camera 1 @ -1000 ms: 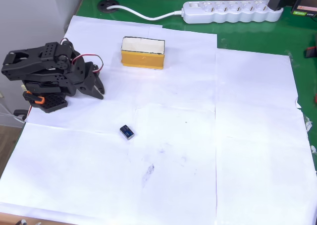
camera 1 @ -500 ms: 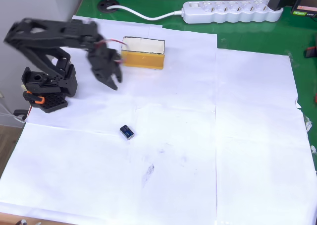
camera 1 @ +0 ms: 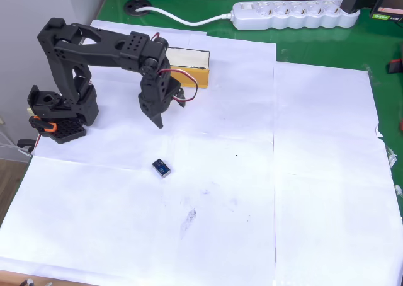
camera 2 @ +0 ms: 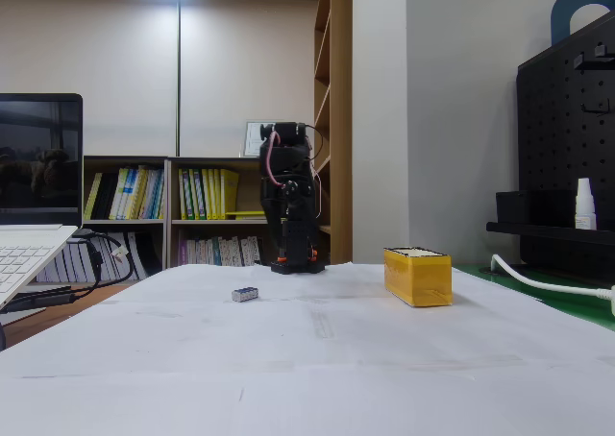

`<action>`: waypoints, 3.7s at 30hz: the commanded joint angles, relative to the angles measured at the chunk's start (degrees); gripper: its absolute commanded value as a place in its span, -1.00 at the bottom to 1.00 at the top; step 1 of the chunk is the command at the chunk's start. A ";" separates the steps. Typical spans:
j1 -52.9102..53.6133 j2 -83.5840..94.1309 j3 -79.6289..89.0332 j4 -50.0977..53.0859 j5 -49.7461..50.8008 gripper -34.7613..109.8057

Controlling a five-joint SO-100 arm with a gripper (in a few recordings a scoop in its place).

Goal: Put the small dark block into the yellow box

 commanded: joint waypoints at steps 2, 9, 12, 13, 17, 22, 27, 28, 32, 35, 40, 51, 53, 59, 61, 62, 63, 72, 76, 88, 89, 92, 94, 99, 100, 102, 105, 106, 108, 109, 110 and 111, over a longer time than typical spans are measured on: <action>1.23 0.18 4.39 1.76 -0.44 0.02; 2.02 1.32 4.31 1.76 -1.05 0.02; 2.20 1.49 4.13 1.58 -1.23 0.02; 2.20 1.49 4.04 1.58 -1.23 0.02; 1.93 1.67 3.69 1.67 -1.05 0.02; 0.79 1.41 3.78 1.76 0.09 0.02; 0.88 1.32 4.04 2.29 1.32 0.02; 1.14 1.41 4.13 2.29 1.49 0.02; 2.72 2.64 4.66 2.55 2.02 0.01; 3.69 3.87 6.33 3.69 0.35 0.01; 6.94 4.57 9.76 5.98 -10.99 0.01; 20.21 7.12 11.95 -1.23 -29.18 0.01; 22.32 9.32 11.07 -4.48 -29.36 0.01; 24.43 16.35 10.55 -9.05 -29.62 0.01; 24.26 17.40 9.93 -9.93 -29.62 0.01; 24.08 17.93 9.49 -10.55 -29.44 0.01; 23.73 18.37 9.05 -11.16 -29.44 0.01; 22.06 19.86 2.46 -16.44 -29.62 -0.10; 21.09 19.78 -1.05 -18.54 -29.44 -0.10; 18.98 19.95 -5.36 -23.82 -28.92 -0.10; 18.72 20.13 -5.36 -24.08 -28.56 -0.10; 18.02 20.39 -5.36 -25.40 -27.95 -0.29; 17.84 20.57 -5.36 -25.84 -27.77 -0.38; 17.49 20.65 -5.19 -26.28 -26.28 -0.49; 17.49 20.65 -5.19 -26.28 -26.19 -0.50; 17.49 20.65 -5.19 -26.28 -26.19 -0.52; 17.67 20.65 -5.36 -26.28 -26.02 -0.52; 17.75 20.65 -5.54 -26.28 -26.19 -0.52; 17.84 20.48 -5.62 -26.28 -26.28 -0.52; 17.84 20.39 -5.62 -26.19 -26.02 -0.52; 17.84 20.39 -5.62 -25.93 -25.84 -0.52; 17.67 19.60 -5.62 -25.49 -25.31 -0.52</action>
